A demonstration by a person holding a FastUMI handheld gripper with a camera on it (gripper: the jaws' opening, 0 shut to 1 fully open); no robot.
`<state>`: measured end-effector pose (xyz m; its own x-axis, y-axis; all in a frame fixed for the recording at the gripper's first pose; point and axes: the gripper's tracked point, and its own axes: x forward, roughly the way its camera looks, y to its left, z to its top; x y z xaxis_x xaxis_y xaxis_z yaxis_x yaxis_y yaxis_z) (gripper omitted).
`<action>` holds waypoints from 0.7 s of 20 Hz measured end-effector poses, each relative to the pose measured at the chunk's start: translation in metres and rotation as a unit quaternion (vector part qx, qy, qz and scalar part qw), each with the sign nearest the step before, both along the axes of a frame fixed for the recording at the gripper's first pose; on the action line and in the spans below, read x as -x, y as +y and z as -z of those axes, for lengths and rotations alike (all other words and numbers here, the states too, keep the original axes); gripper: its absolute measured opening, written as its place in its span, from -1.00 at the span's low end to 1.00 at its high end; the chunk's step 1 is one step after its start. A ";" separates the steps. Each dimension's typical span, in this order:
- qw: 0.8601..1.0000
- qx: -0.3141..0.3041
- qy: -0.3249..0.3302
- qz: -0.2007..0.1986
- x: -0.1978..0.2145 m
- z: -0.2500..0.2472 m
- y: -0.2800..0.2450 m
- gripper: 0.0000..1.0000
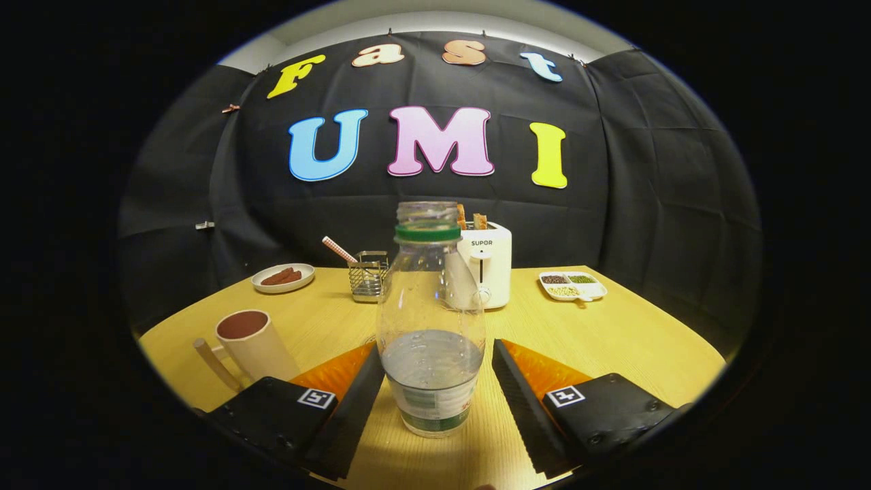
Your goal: Take the bottle from table, then pour the juice into the cup, finally place the bottle on the coaster
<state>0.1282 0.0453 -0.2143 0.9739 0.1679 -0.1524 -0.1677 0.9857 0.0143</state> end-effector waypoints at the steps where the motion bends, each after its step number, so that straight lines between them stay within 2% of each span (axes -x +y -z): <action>1: 1.000 -0.002 0.001 -0.001 0.000 0.002 0.000 0.91; 7: 1.000 -0.017 -0.002 -0.004 -0.006 0.001 0.003 0.73; 8: 1.000 -0.014 -0.004 -0.005 -0.007 0.001 0.004 0.63; 14: 1.000 0.014 0.003 -0.021 -0.010 0.001 0.005 0.52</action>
<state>0.1382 0.0504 -0.2158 0.9649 0.2048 -0.1642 -0.2095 0.9777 -0.0120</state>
